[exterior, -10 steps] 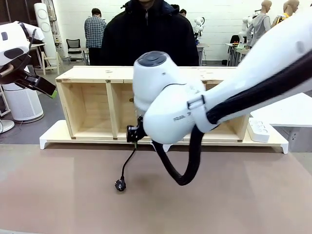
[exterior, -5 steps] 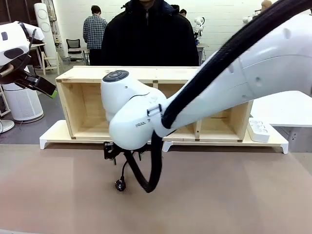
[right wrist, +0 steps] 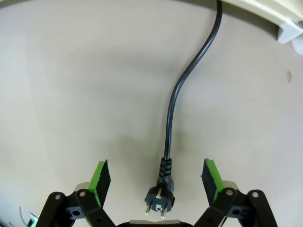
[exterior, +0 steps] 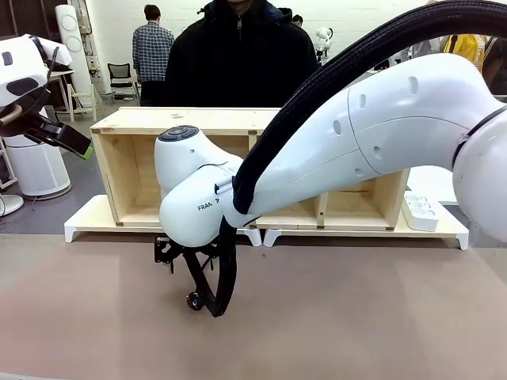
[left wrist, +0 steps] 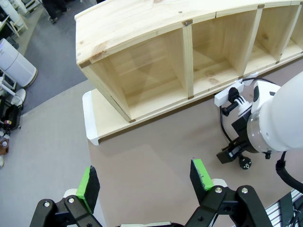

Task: Perform cable management.
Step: When the cord part of the Power Cable appears at the lower middle area of the table and stops, grasp the cord part of the Power Cable.

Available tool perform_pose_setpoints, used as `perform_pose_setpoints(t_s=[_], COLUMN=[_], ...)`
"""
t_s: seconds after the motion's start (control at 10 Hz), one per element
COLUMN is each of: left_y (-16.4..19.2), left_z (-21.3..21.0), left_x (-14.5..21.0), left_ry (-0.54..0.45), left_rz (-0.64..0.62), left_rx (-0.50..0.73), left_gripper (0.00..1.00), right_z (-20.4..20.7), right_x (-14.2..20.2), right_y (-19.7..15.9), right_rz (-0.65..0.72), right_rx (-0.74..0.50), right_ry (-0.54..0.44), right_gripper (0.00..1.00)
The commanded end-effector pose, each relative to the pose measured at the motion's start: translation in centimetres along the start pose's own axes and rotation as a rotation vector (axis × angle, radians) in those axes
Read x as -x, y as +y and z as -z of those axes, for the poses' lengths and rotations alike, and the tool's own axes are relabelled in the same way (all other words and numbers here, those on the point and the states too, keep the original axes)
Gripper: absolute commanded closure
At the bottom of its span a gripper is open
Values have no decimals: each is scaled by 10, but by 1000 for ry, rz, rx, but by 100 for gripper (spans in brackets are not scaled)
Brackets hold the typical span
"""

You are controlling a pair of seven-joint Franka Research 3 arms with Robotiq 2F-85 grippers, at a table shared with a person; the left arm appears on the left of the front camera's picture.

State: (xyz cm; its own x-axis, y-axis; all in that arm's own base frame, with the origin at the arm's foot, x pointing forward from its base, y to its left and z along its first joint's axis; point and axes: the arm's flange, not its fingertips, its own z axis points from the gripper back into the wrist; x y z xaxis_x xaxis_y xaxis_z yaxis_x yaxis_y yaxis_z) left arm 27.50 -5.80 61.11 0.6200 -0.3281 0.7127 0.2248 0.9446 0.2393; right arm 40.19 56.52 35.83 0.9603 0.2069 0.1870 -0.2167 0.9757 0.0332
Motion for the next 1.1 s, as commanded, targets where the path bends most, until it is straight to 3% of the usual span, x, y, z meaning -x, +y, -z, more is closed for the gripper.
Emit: perform_pose_setpoints(t_s=[0.0, 1.0], left_y=[1, 1], left_z=[1, 1], left_x=[-2, -2], left_ry=[-11, -11], left_rz=[-1, -1], left_rx=[-7, -7], left_gripper=[0, 0], right_z=[5, 40], right_x=[-7, -7], right_y=[-1, -10], right_rz=[53, 66], right_rx=[7, 47], right_ry=[-32, 94], right_gripper=[0, 0])
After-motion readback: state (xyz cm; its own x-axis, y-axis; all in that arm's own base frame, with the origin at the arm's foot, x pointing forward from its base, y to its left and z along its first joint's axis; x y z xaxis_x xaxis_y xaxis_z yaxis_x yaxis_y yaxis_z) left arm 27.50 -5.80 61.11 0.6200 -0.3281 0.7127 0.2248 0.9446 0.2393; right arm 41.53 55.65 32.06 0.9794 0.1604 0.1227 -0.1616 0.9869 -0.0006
